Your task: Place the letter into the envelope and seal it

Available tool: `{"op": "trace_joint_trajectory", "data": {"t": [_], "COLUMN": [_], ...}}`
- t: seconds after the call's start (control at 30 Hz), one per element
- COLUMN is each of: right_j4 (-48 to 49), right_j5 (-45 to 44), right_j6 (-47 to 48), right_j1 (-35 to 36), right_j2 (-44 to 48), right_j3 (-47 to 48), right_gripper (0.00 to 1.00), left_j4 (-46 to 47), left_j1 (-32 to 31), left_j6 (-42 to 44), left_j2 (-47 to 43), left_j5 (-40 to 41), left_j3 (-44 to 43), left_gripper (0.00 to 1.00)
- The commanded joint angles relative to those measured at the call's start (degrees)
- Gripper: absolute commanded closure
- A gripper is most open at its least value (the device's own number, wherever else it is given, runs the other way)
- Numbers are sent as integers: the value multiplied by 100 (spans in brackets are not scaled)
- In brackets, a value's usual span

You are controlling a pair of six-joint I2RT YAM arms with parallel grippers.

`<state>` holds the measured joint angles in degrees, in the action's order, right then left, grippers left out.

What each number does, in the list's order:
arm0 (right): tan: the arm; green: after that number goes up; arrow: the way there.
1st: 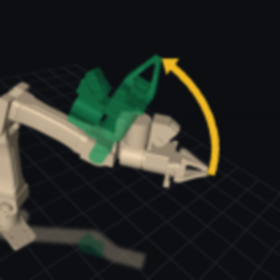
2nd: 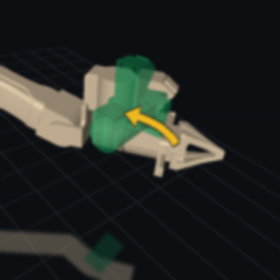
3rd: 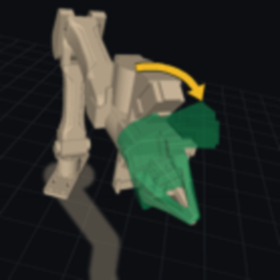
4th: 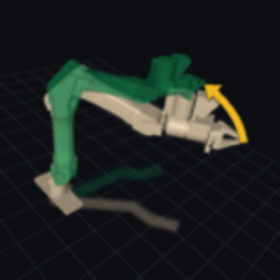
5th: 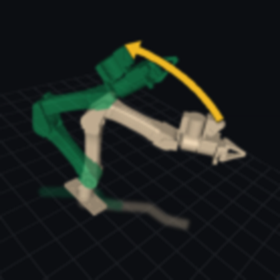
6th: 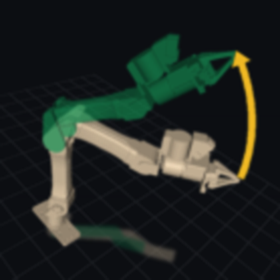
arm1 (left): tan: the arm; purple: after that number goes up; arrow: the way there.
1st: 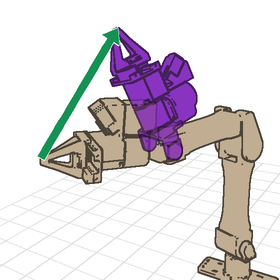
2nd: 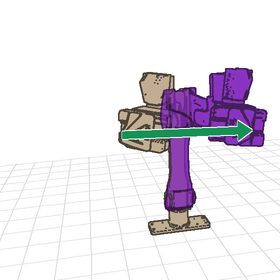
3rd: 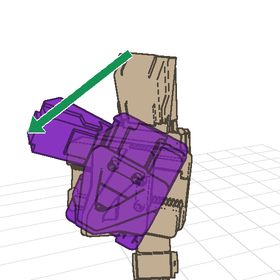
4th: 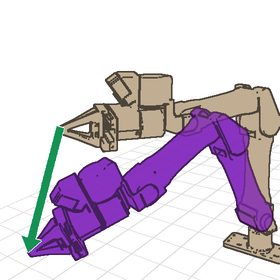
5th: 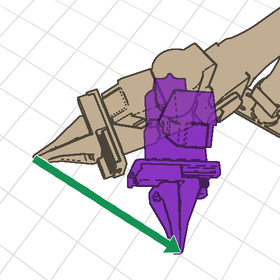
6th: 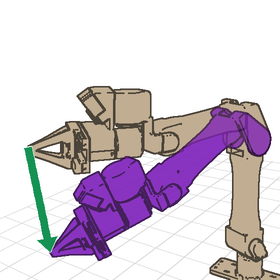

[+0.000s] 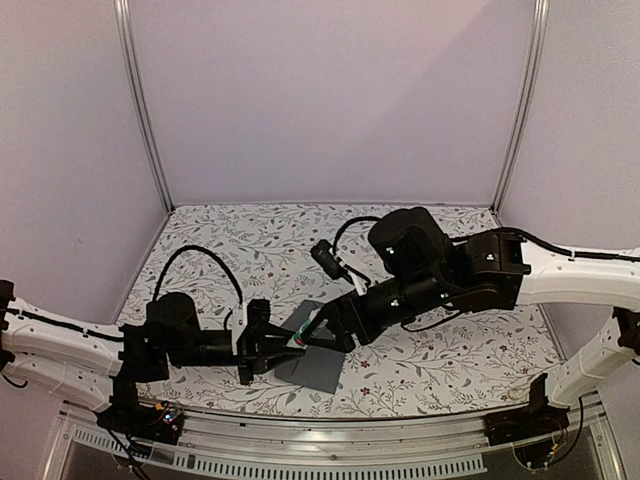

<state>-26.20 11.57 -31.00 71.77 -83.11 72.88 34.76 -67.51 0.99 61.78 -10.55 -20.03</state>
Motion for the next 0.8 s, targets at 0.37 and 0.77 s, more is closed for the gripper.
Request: {"op": "trace_joint_trajectory", "data": {"t": [0.37, 0.77], "right_j4": [-1010, -1077], "right_j5": [472, 530], "right_j6": [33, 72], "right_j1": [-181, -181], "right_j2": [-624, -711], "right_j3": [712, 666], "right_gripper": [51, 71], "left_j4": [-50, -29], "left_j1": [-279, -324], "left_j6": [261, 213], "left_j2": [433, 820], "left_j5": [43, 61], "left_j3": [-257, -474], "left_gripper": [100, 100]}}
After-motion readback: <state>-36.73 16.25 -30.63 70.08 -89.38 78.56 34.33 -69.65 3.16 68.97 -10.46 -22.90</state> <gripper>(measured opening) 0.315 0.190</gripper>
